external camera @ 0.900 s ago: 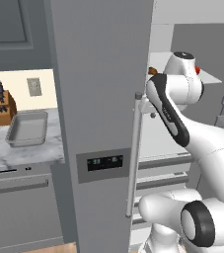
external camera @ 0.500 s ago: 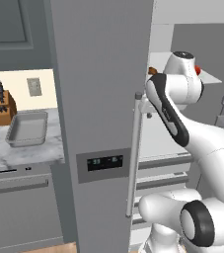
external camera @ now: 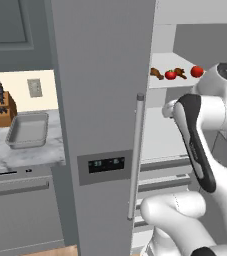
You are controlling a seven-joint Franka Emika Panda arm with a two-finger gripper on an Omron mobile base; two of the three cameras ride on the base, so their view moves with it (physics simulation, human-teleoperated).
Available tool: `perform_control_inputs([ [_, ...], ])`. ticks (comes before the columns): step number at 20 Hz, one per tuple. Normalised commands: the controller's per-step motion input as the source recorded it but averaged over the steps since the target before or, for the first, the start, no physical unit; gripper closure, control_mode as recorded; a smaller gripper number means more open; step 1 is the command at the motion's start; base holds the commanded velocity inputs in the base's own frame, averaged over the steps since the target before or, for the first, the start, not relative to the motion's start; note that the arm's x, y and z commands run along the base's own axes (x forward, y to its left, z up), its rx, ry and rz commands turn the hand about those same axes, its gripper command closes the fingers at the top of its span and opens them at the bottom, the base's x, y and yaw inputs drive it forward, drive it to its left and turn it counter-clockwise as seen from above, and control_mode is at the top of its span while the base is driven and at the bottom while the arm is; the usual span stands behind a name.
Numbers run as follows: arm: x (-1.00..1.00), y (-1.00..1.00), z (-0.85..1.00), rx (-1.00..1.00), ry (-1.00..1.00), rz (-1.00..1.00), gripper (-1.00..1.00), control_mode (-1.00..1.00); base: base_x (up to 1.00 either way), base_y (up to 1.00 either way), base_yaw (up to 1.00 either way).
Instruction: Place one tomato and one chicken drumstick in each tupperware on the nearby counter, to pack two identical lunches.
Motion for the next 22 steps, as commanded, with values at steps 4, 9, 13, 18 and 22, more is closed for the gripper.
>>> perform_control_inputs([
  [4,-0.1,-0.62,0.54,0.01,-0.23,-0.01,-1.0,-1.0,0.0,0.0,0.0],
  [9,0.05,-0.56,0.48,0.02,-0.12,-0.02,-1.0,-1.0,0.0,0.0,0.0],
  [13,0.45,-0.45,0.26,0.09,0.01,-0.03,-1.0,-1.0,0.0,0.0,0.0],
  [18,0.86,-0.2,0.36,0.03,0.01,-0.06,-1.0,-1.0,0.0,0.0,0.0],
  [22,0.98,-0.19,0.05,0.0,0.01,-0.04,-1.0,-1.0,0.0,0.0,0.0],
])
